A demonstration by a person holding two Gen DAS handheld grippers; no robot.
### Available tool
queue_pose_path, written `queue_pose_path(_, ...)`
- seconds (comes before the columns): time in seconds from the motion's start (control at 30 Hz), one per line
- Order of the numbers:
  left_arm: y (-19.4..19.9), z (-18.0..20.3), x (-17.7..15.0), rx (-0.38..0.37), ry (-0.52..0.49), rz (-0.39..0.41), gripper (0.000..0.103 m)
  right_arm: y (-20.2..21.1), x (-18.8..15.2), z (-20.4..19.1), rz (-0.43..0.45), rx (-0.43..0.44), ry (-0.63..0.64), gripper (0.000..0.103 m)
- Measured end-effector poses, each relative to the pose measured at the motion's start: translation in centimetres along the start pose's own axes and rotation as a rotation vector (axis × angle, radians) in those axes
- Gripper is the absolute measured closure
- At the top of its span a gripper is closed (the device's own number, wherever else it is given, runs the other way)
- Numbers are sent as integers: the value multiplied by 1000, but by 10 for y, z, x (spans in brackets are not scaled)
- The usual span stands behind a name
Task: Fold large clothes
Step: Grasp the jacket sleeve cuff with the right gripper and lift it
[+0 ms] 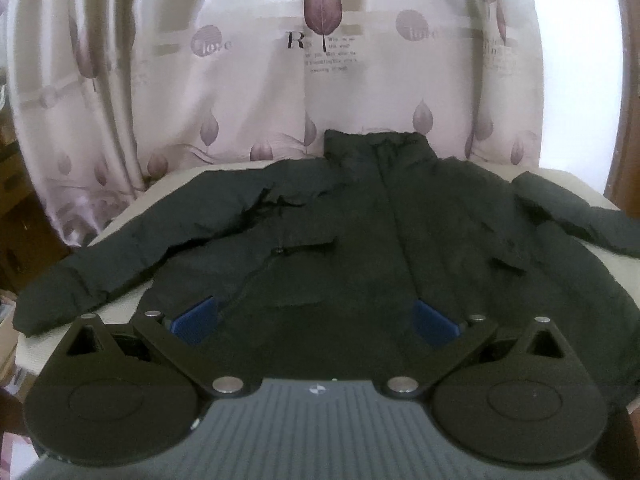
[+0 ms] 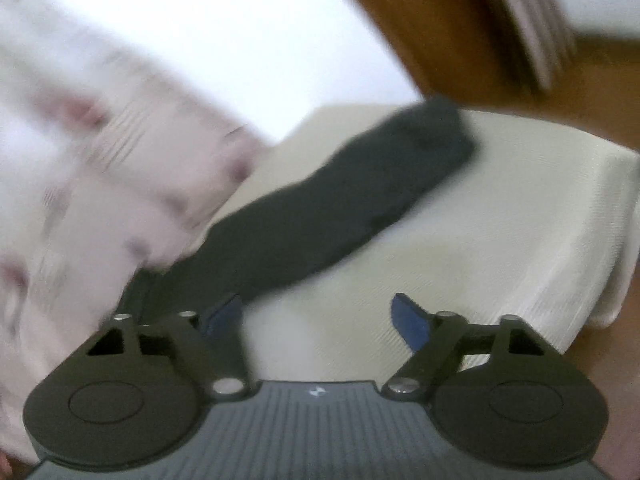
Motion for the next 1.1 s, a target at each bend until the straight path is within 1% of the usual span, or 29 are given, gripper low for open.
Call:
queue_pose_path(0.07,-2,1,-1,-1,-2,-6,0,-17,26,19,-3,-15,-71,38)
queue_pose_path(0.13,-5,1,-1,6,-4,-20,0,-30,43,31,11,-16,-137,38)
queue_pose_path(0.2,-8,1,0,5,1,-28,0,-41,57,38,33,-34,-170,37)
queue_pose_path(0.37,-17,2,2,13,6,-50,0,-75,75,40,46,-72,-192,37)
queue_pose_path(0.47,-21,3,2,13,8,-61,0,-87,81,37,81,-66,-178,37)
queue_pose_path(0.57,-24,4,2,16,6,-72,0,-99,87,30,94,-78,-131,38)
queue_pose_path(0.6,-25,4,2,19,4,-74,0,-101,89,28,101,-102,-108,49)
queue_pose_path(0.63,-25,4,2,22,4,-75,0,-105,89,28,97,-142,-78,79)
queue_pose_path(0.67,-26,4,2,24,7,-76,0,-108,90,29,88,-153,-65,91)
queue_pose_path(0.77,-28,2,2,25,20,-80,0,-109,94,26,81,-147,-72,95)
queue_pose_path(0.83,-26,-1,2,21,27,-74,0,-103,97,14,102,-130,-62,97)
queue_pose_path(0.93,-23,-6,1,23,33,-61,0,-83,104,-21,161,-44,-50,97)
queue_pose_path(1.03,-20,-14,0,19,54,-51,0,-64,106,-80,199,57,15,97)
queue_pose_path(1.1,-18,-20,-1,20,71,-46,0,-56,102,-122,206,118,59,97)
Point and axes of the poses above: each gripper's, at about its wrist camera, not at the fingertips, and y roughly against the way its jaws point, z to its right, x to its top, the point moved 3 cm from there along -y, roughly the way its jaws point, and after that the axes turned 10 degrees about -y, right-handed, at the moved point
